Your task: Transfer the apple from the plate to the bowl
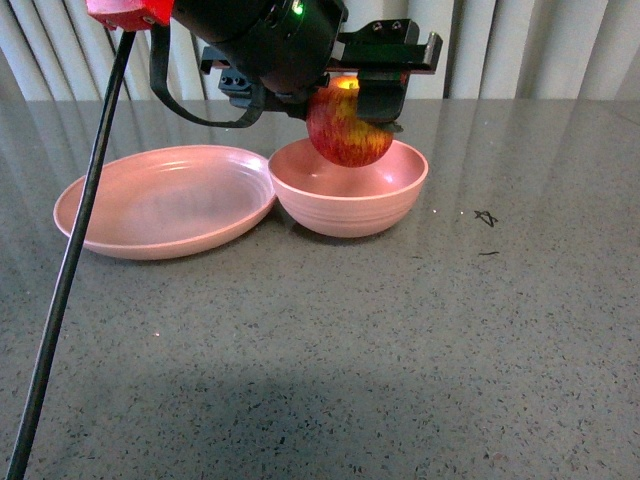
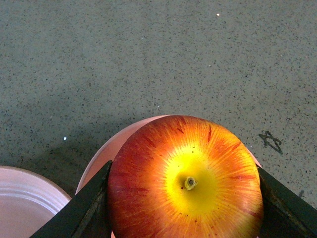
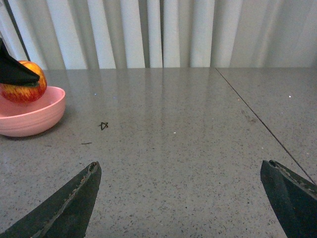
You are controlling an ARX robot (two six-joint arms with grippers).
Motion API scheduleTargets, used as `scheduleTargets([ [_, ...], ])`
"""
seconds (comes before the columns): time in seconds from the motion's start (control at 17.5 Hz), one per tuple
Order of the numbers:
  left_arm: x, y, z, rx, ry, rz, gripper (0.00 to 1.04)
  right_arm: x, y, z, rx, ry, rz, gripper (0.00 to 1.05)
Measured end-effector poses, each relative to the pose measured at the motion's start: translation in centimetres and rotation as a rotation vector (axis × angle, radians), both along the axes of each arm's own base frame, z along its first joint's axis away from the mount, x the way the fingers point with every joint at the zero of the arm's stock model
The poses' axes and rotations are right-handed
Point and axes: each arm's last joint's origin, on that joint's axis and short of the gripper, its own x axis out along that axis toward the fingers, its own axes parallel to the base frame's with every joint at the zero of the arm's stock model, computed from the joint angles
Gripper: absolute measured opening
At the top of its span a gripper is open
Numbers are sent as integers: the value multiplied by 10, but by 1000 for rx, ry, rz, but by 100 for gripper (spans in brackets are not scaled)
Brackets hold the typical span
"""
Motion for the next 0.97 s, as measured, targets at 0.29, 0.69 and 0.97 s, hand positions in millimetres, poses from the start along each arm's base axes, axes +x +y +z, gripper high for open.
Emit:
scheduleTargets([
  [0.29,4,1,-7,-5,12,2,67,0,0,0,0,-1,0,98],
  [0.69,10,0,-30,2,68,5,67,0,0,0,0,0,0,98],
  [0.97,12,1,-35,3,82,7,81,0,0,0,0,0,0,98],
])
